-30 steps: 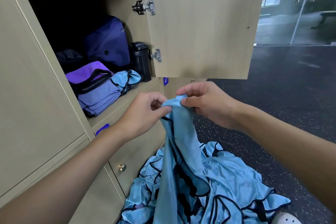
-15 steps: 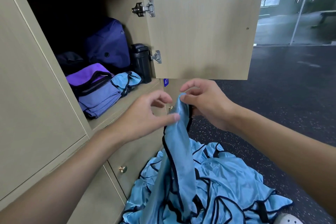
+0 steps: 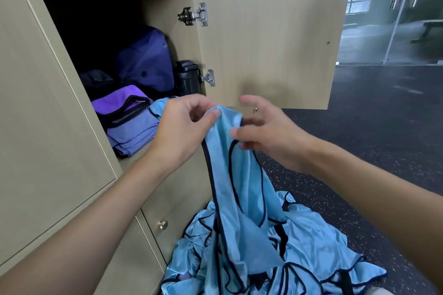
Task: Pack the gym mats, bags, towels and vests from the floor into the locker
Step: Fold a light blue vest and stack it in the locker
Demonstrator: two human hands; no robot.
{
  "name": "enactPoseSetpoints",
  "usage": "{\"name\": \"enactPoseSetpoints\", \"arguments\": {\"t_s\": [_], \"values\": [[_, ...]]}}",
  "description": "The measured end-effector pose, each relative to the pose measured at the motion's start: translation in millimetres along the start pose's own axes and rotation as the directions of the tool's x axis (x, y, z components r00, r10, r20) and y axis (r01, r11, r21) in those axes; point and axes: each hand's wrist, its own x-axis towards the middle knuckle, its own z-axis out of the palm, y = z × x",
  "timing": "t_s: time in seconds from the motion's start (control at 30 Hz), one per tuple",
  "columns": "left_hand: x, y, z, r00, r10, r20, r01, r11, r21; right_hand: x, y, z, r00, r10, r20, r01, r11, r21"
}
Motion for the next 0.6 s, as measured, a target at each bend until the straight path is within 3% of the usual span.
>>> {"name": "enactPoseSetpoints", "arguments": {"t_s": [0.07,0.27,0.4,0.53,0.6], "values": [[1,1,-1,1.000,0.011,0.003,-0.011,1.000,0.008,-2,3,7,1.000,-0.011,0.022,0.013,0.997,-0.078],[-1,-9,-7,0.999,0.026,0.039,-0.029,0.998,0.060,1,-1,9,0.981,-0.085,-0.173,0.067,0.992,-0.107],[-6,-8,-7,0.994,0.076,0.083,-0.089,0.982,0.164,3,-1,7,0.974,-0.130,-0.183,0.098,0.980,-0.172],[-8,-2,-9,0.970,-0.014,0.242,-0.021,0.989,0.144,4,0,9,0.973,-0.129,-0.190,0.099,0.982,-0.159],[-9,-2,-10,0.956,-0.030,0.293,-0.038,0.974,0.223,3,-1,7,0.975,-0.134,-0.178,0.104,0.980,-0.169]]}}
